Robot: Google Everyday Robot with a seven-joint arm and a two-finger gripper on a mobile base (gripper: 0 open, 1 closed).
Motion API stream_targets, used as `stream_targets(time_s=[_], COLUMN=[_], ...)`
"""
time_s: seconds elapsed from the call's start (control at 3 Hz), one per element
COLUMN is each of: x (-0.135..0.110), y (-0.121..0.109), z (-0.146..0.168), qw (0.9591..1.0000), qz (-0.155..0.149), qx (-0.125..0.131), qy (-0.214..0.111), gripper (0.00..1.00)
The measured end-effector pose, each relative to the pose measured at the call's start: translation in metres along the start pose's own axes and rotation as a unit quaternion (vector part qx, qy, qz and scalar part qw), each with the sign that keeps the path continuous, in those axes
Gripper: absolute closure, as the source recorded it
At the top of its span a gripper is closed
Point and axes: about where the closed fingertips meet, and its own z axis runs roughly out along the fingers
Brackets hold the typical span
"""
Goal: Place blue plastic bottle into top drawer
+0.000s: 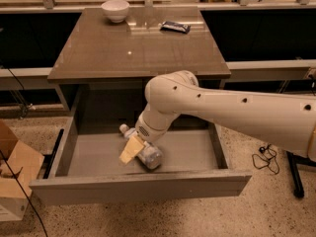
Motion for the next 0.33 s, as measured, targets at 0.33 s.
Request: stream_targets(time_s=[0.33], x=[0.0], y=[0.0], z=[0.0], qw=[1.0], qz=[0.0], qx=[0.0], qy=[0.0], gripper=[0.0])
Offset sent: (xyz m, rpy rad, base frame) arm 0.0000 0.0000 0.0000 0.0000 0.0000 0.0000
